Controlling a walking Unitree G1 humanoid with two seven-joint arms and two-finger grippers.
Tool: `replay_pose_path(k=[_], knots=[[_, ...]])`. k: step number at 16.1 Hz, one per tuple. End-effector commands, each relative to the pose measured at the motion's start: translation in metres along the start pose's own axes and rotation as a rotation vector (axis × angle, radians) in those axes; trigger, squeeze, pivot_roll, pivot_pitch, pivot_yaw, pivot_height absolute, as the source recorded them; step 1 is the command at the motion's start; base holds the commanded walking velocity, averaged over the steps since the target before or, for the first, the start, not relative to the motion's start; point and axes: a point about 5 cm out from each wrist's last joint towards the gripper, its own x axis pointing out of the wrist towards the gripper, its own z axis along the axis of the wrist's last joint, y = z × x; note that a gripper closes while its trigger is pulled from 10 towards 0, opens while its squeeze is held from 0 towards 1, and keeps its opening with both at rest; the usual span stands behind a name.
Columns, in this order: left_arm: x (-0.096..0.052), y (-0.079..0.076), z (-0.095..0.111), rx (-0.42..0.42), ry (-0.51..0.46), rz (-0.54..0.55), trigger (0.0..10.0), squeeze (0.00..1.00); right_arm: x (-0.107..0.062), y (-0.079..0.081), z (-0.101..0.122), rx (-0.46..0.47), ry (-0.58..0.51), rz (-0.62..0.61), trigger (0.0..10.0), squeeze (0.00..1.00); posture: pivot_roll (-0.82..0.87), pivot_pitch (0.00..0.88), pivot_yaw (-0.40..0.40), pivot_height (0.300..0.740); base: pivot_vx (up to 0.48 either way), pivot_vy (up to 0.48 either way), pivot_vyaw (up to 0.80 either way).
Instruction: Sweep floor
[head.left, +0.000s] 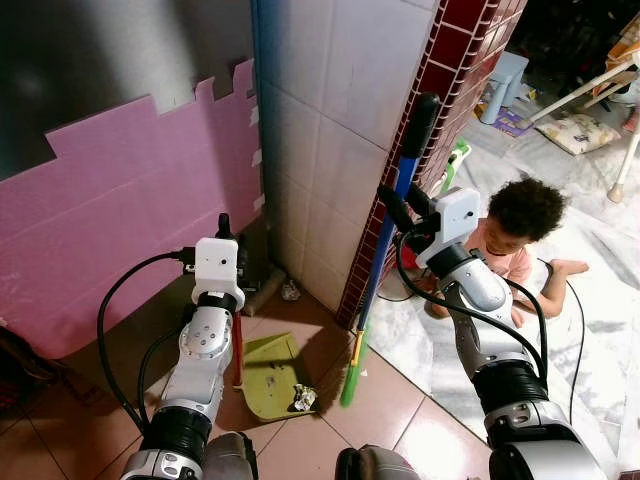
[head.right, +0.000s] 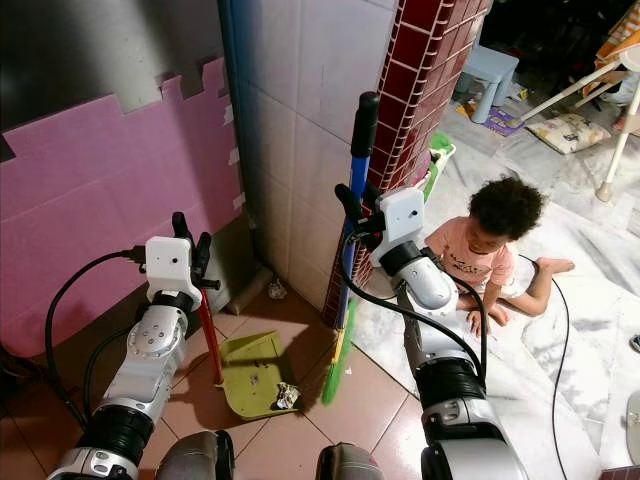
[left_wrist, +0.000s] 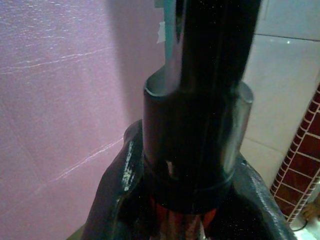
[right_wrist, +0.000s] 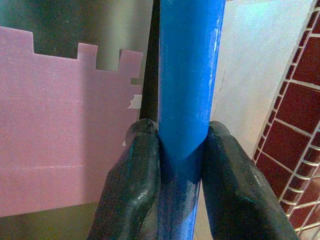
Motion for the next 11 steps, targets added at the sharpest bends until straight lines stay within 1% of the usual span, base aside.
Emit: replay_pose_path(k=[1, 5, 8, 9, 11], knots=[[0.006, 0.000, 0.014, -0.002, -0.058, 0.009, 10.0, 0.00, 0.004, -0.009, 0.011, -0.027, -0.056, -0.019, 10.0, 0.00, -0.09, 0.000, -0.044, 0.740, 0.000, 0.000, 0.00], [0.005, 0.001, 0.015, -0.018, -0.078, 0.021, 10.0, 0.00, 0.003, -0.012, 0.011, -0.033, -0.053, -0.015, 10.0, 0.00, -0.09, 0.000, -0.052, 0.740, 0.000, 0.000, 0.00], [0.009, 0.012, 0.029, -0.091, -0.153, 0.088, 10.0, 0.00, -0.001, -0.021, 0.010, -0.058, -0.041, -0.037, 10.0, 0.00, -0.10, 0.000, -0.068, 0.740, 0.000, 0.000, 0.00], [0.012, 0.015, 0.037, -0.088, -0.179, 0.098, 10.0, 0.00, -0.006, -0.029, 0.004, -0.077, 0.000, -0.121, 10.0, 0.00, -0.10, 0.000, -0.068, 0.740, 0.000, 0.000, 0.00], [0.012, 0.014, 0.032, -0.079, -0.146, 0.074, 10.0, 0.00, -0.012, -0.033, -0.008, -0.028, 0.053, -0.226, 10.0, 0.00, -0.10, 0.000, -0.058, 0.740, 0.000, 0.000, 0.00]])
